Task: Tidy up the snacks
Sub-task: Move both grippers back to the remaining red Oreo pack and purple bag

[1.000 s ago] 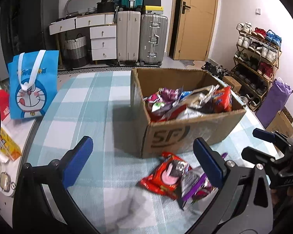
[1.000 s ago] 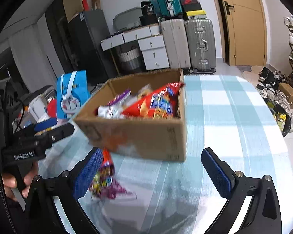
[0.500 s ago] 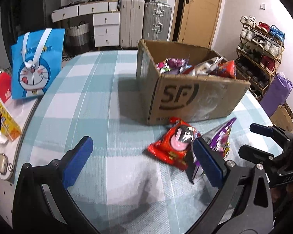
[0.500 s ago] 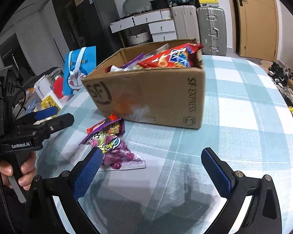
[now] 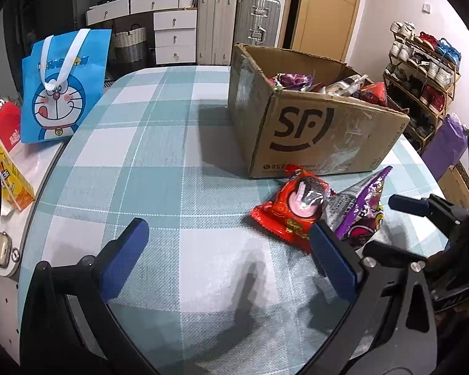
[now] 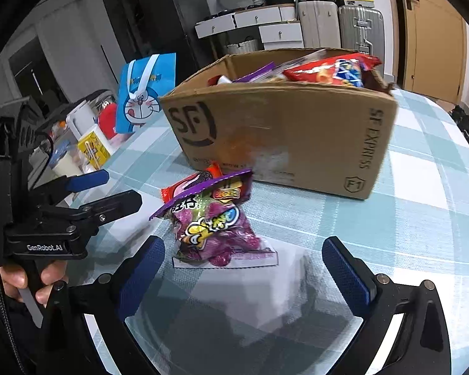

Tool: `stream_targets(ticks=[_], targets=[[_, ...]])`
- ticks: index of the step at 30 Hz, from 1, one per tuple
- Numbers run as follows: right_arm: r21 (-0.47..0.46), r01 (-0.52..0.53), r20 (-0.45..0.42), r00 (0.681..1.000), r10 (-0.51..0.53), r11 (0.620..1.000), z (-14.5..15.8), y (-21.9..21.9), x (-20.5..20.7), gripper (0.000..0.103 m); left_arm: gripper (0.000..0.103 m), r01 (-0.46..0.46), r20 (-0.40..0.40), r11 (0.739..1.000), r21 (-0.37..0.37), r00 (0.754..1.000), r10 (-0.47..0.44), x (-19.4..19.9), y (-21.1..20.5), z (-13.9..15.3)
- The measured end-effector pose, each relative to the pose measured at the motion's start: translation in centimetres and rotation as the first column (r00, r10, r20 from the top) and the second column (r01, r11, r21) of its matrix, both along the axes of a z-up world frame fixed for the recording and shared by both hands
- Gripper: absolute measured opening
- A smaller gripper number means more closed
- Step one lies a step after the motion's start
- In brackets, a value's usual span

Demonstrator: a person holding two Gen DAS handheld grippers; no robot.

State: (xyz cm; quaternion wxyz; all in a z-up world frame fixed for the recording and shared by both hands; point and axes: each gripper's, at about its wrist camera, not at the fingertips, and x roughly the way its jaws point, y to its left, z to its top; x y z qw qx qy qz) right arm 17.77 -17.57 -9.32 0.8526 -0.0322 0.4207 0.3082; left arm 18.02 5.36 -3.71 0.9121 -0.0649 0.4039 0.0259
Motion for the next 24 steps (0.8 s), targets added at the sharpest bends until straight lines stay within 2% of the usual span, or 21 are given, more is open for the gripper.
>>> stream_targets(ticks=[17,20,24], targets=[[-0.014,-0.014,-0.035,0.999,0.013,1.0,-1.4,3.3,1.2,0.101,0.102,-0.008,-0.015,1.0,-0.004,1.0,0.008,0.1,0.5,-1.0],[0.009,-0.01,-0.048,0.999,0.01,1.0,-1.4,3.4,1.5,0.095,0.102,-0.009,-0.02,1.0,0.0,1.0,0.009,0.3,0.4,-1.0],[0.021,-0.014,-0.057,0.998,0.016,1.0,-1.4,3.3,1.9,0.082,0.102,-0.011,-0.016,1.0,0.001,1.0,0.011,0.2,0.2,-0.9]])
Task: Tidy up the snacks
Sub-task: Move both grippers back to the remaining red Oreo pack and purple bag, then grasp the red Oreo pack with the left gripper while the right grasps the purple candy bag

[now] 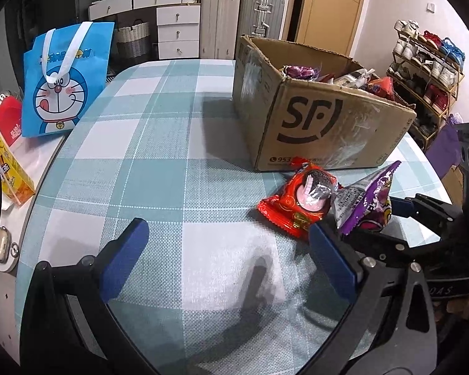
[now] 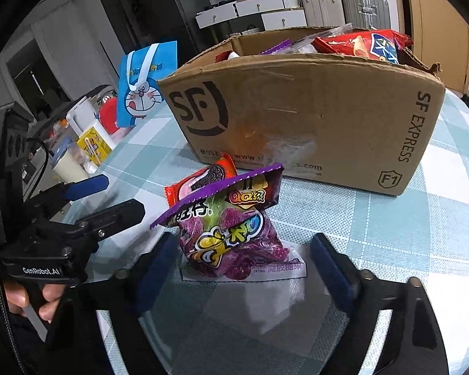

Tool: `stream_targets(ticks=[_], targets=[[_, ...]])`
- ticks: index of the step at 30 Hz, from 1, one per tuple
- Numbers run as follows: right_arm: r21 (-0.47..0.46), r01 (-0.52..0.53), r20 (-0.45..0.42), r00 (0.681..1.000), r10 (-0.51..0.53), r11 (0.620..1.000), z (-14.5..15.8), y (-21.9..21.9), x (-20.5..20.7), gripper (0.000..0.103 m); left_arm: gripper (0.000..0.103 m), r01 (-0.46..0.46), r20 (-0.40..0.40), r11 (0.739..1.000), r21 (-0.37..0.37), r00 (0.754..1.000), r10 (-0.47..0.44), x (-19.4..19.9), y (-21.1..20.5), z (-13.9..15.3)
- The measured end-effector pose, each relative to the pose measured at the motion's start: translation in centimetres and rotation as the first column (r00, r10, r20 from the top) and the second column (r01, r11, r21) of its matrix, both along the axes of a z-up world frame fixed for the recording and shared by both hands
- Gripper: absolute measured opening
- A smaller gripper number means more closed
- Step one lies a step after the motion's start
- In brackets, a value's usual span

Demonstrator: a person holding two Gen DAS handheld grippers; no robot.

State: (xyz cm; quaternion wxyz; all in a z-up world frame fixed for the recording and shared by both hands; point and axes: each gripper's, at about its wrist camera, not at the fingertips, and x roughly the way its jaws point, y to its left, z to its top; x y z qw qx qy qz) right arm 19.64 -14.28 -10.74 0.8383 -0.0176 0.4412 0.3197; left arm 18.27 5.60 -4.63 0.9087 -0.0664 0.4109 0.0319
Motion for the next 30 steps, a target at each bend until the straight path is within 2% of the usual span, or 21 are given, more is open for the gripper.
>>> stream_targets(ticks=[3,6,19,30], targets=[[0.012,-0.016,0.017,1.0,0.016,1.0,0.2,0.0,-0.4,0.071,0.102,0.0,0.004,1.0,0.003,1.0,0.0,-0.1,-0.1,0.1],[0.047,-0.032,0.034,0.999,0.03,0.998,0.7,-0.4,-0.8,0.053,0.102,0.003,-0.004,1.0,0.004,1.0,-0.003,0.1,-0.1,0.0],[0.13,0.05,0.047,0.997,-0.056,0.99,2.3,-5.0,-1.7,0.052,0.102,0.035,-0.006,0.999,-0.005,0.999,-0.035,1.1,-1.2,-0.1],[0.137,0.127,0.037,0.99,-0.133,0.982,2.3,-7.9,-1.3,0.052,0.102,0.149,-0.049,0.987,0.056,0.988,-0.146,4.4,-4.9,-1.6]])
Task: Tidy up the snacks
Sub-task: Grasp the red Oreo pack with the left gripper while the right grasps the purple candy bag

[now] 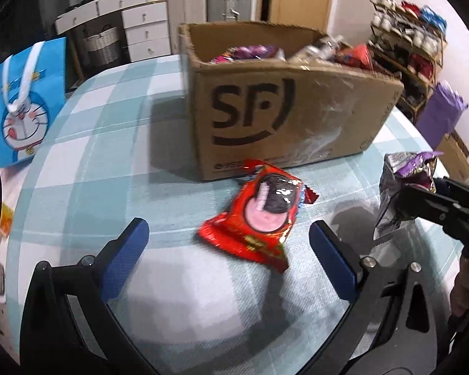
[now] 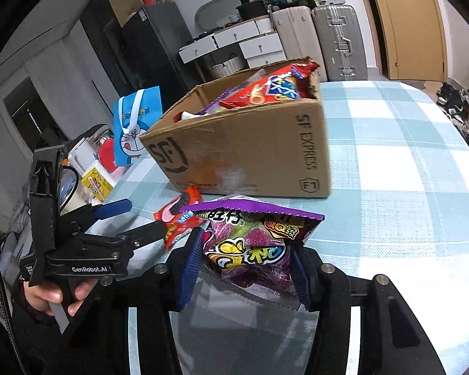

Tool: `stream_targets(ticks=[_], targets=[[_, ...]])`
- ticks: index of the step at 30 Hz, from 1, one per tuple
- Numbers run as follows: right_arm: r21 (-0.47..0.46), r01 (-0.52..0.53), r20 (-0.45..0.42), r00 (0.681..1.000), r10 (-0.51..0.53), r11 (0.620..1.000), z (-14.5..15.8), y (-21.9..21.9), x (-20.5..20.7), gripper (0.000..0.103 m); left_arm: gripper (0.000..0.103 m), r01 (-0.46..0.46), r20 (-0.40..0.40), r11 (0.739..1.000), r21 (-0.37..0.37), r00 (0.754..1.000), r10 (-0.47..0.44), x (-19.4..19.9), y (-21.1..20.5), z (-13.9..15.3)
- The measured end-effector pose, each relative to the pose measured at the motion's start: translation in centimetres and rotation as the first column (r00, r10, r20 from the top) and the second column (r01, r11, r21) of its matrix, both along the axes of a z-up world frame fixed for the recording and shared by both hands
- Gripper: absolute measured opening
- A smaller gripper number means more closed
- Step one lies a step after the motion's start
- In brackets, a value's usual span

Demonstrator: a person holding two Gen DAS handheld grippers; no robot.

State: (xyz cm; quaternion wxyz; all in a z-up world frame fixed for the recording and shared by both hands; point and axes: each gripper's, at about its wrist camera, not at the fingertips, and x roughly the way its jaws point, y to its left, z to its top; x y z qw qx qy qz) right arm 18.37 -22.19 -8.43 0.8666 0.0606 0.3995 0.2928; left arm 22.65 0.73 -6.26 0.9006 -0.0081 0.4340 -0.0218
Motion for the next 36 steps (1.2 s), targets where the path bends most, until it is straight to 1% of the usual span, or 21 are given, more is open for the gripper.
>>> stream_targets(ticks=[3,6,8,11,13,14,16,17,19,23,25,31,36], targets=[[-0.001,0.007,-0.004,1.0,-0.007,1.0,-0.2,-0.4,0.0,0.052,0.102,0.033,-0.006,0.999,0.004,0.999,-0.033,0.9,-0.9,-0.3],[-0.004,0.014,-0.006,1.0,-0.014,1.0,-0.3,-0.5,0.2,0.052,0.101,0.054,-0.02,0.998,0.026,0.998,-0.054,1.7,-1.7,-0.7],[-0.002,0.017,-0.008,1.0,-0.017,1.0,-0.3,-0.6,0.2,0.052,0.097,0.071,-0.026,0.997,0.026,0.997,-0.07,1.9,-2.1,-0.8],[0.002,0.02,-0.005,1.0,-0.02,1.0,-0.3,-0.9,0.2,0.052,0.087,0.102,-0.012,0.995,0.012,0.995,-0.102,1.7,-2.5,-0.9],[0.002,0.022,-0.009,1.0,-0.022,1.0,-0.4,-0.9,0.1,0.052,0.075,0.113,-0.012,0.993,0.017,0.994,-0.113,1.5,-2.7,-0.8],[0.003,0.025,-0.009,1.0,-0.025,1.0,-0.4,-1.0,0.1,0.052,0.072,0.117,-0.009,0.993,0.021,0.993,-0.117,1.4,-2.9,-0.8],[0.006,0.026,-0.01,1.0,-0.026,1.0,-0.4,-1.0,0.0,0.052,0.06,0.13,-0.007,0.991,0.024,0.992,-0.13,1.1,-3.1,-0.7],[0.006,0.029,-0.008,1.0,-0.029,1.0,-0.3,-0.9,0.0,0.052,0.057,0.13,-0.007,0.991,0.022,0.991,-0.13,1.0,-3.1,-0.6],[0.008,0.028,-0.007,1.0,-0.028,1.0,-0.2,-0.9,-0.1,0.052,0.053,0.132,-0.006,0.991,-0.005,0.991,-0.132,0.7,-3.0,-0.5],[0.007,0.026,-0.001,1.0,-0.026,1.0,0.0,-0.9,-0.5,0.052,0.048,0.129,0.006,0.99,-0.064,0.992,-0.129,-0.3,-2.6,0.1],[0.01,0.026,-0.001,1.0,-0.026,1.0,0.0,-1.0,-0.6,0.052,0.038,0.133,0.013,0.989,-0.069,0.991,-0.133,-0.7,-2.7,0.3],[0.01,0.023,0.009,1.0,-0.023,1.0,0.3,-1.1,-0.8,0.052,0.038,0.123,0.014,0.989,-0.084,0.992,-0.122,-1.6,-2.8,0.7],[0.01,0.018,0.023,1.0,-0.019,1.0,1.0,-1.1,-1.2,0.052,0.038,0.117,0.034,0.989,-0.096,0.993,-0.114,-2.5,-2.6,1.4]])
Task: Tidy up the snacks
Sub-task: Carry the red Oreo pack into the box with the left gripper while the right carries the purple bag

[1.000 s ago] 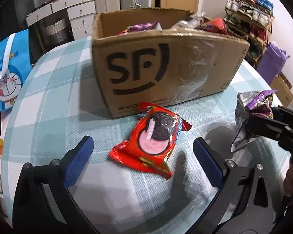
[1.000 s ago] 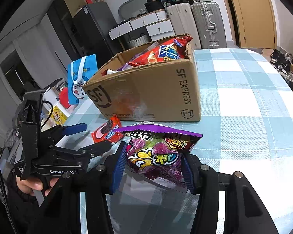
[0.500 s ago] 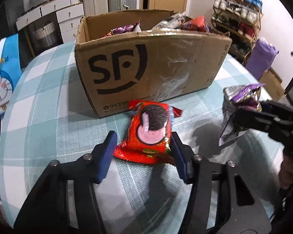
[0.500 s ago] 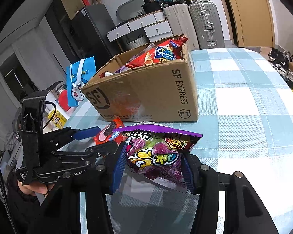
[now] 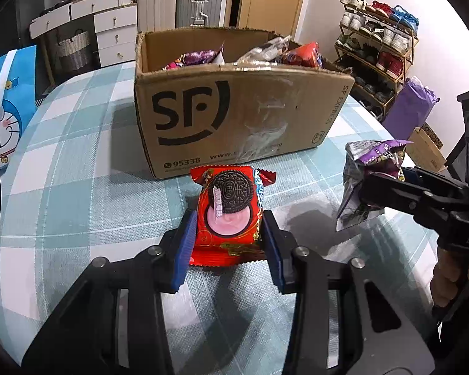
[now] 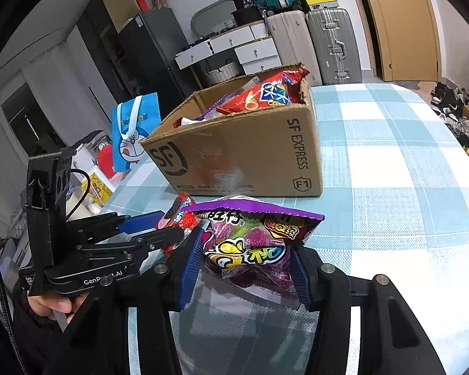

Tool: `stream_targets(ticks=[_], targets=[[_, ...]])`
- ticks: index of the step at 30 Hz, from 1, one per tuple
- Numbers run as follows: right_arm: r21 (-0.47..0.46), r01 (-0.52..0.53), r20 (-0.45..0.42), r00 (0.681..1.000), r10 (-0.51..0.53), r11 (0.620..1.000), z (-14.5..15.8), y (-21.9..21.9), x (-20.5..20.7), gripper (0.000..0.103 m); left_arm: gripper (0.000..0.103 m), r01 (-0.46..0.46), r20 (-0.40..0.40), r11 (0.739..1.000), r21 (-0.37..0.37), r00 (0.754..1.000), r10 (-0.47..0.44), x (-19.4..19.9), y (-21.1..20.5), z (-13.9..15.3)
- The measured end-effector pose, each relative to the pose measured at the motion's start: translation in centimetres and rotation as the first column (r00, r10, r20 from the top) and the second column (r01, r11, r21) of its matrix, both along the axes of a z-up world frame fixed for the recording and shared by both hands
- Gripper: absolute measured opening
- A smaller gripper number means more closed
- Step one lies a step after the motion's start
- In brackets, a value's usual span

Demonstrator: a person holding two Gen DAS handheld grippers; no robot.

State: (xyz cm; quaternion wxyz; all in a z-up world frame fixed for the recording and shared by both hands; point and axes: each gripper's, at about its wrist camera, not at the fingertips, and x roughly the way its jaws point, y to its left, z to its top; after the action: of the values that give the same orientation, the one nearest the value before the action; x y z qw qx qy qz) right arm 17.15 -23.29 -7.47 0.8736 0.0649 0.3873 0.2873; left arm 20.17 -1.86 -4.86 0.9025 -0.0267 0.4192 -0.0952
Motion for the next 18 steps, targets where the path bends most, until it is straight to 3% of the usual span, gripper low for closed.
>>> stream_targets(ticks=[18], targets=[[0.017,-0.016,0.086,0.996,0.015,1.0,3.1,-0.1,-1.3,0.052,0.038,-0.009,0.101,0.999,-0.034,0.995,0.013,-2.9,0.3,5.6]])
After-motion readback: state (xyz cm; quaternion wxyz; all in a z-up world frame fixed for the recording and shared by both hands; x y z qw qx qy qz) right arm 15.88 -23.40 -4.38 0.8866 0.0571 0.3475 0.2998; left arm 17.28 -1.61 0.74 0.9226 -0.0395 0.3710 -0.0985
